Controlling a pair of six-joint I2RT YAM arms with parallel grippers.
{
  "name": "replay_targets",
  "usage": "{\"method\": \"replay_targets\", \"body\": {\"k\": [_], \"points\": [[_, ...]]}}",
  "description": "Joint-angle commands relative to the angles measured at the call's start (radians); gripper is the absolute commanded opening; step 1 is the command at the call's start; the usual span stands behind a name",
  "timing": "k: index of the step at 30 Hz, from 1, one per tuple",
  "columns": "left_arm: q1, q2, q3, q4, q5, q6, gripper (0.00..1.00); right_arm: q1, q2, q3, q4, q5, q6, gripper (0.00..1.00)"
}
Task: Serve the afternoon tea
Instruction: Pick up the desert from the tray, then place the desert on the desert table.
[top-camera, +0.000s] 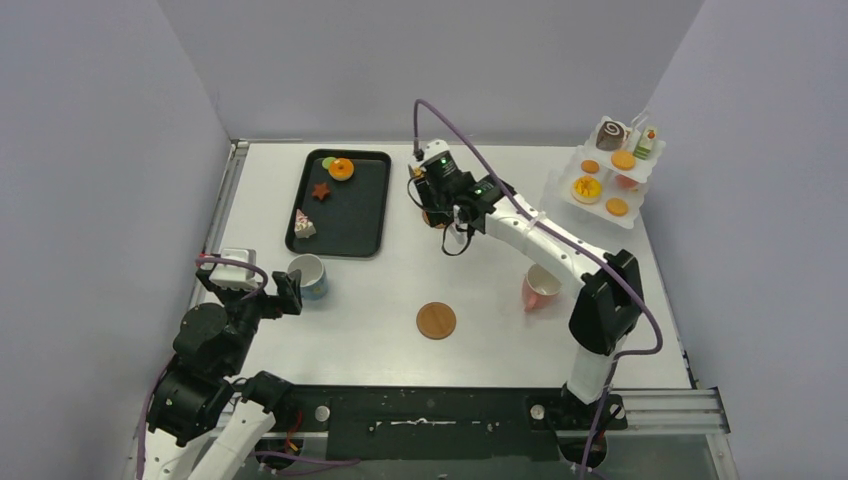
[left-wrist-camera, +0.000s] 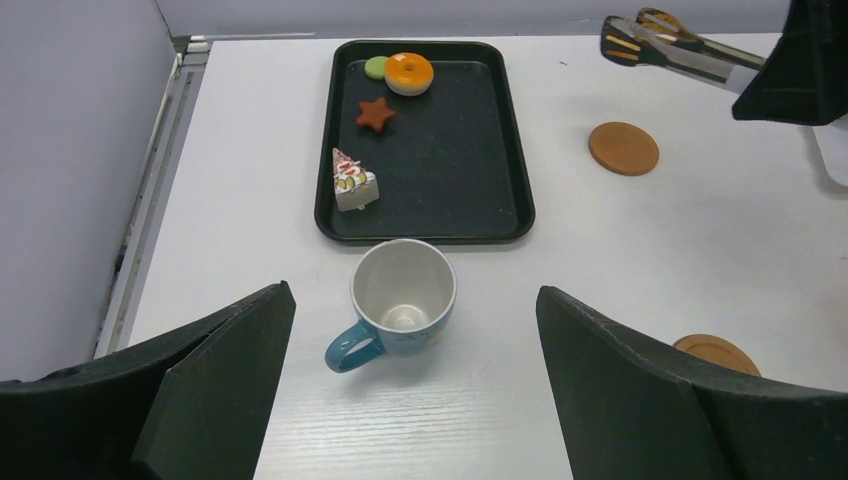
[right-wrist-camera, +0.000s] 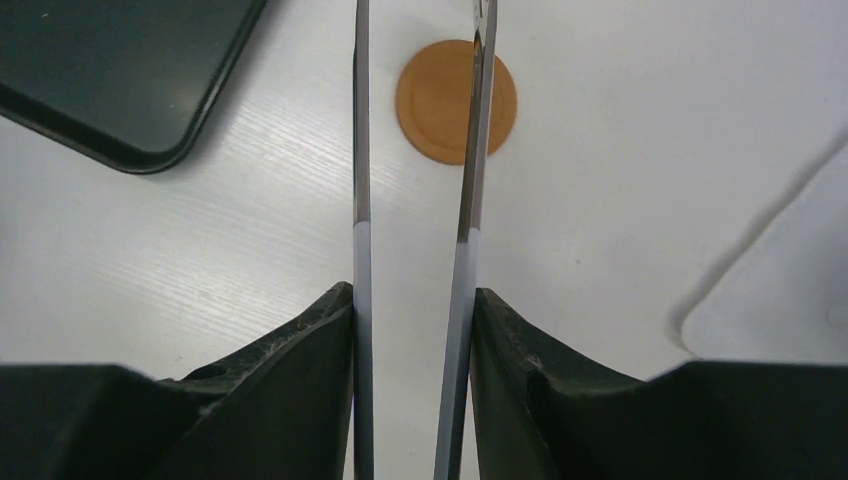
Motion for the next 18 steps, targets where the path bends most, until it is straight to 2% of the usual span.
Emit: {"method": "replay_targets", "body": {"k": [1,8,18], "points": [[0.007,0.012,0.006,0.051,0.018,0.007,0.90,-0.040,-0.122,-0.045,0.000,0.090,0.060,0.40],[0.007,0.017,0.006,0.051,0.022,0.007,0.90,-0.105,-0.196,-0.131,-0.059,0.155,0.124,0.40],[0.009,0.020,0.007,0.051,0.025,0.007,0.90,-0.216,-0.261,-0.288,-0.009,0.200,0.185,0.39]]}}
